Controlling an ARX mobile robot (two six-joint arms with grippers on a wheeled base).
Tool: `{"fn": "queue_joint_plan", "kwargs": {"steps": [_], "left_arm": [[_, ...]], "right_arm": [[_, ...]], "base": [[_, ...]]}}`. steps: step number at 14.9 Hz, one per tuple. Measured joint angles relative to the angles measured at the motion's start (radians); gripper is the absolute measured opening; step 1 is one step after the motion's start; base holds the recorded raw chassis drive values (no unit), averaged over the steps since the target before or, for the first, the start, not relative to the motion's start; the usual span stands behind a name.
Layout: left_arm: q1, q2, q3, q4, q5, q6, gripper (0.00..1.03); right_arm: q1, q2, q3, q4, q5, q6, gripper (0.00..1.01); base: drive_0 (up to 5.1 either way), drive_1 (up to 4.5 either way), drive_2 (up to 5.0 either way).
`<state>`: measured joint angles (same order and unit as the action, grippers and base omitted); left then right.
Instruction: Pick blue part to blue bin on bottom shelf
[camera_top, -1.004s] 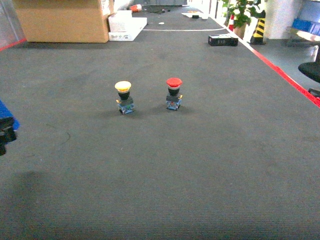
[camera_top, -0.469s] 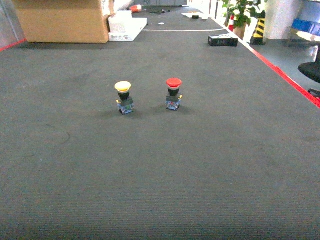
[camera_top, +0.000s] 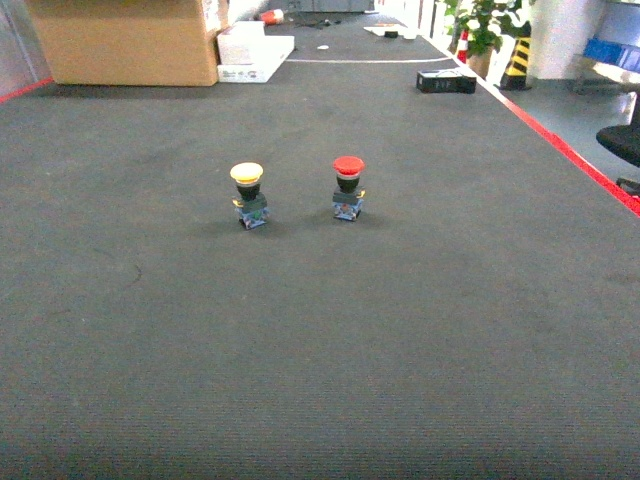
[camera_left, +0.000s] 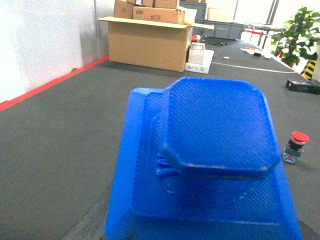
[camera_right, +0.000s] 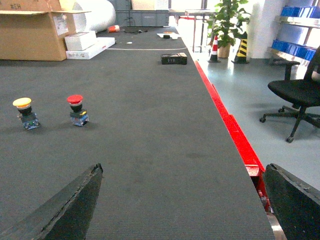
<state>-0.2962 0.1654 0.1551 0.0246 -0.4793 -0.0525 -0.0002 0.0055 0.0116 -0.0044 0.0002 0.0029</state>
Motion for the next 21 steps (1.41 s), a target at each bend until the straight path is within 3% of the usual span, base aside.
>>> {"fn": "queue_joint_plan", "kwargs": {"steps": [10,17,21], "left_arm": [[0.004,0.0,0.0,0.0,0.001,0.0,0.44],[0.004,0.0,0.0,-0.003,0.001,0.0,0.44],[0.004,-0.003,0.003,0.002,0.001,0.0,0.44]], "right_arm": [[0.0,0.0,0.0,0.0,0.0,0.0,0.98],[0.0,0.0,0.0,-0.002,0.0,0.0,0.98],[0.0,0.0,0.0,0.0,0.0,0.0,0.98]], "base": [[0.0,0.0,0.0],[0.1,-3.95,4.1],[0.0,0.0,0.0]]}}
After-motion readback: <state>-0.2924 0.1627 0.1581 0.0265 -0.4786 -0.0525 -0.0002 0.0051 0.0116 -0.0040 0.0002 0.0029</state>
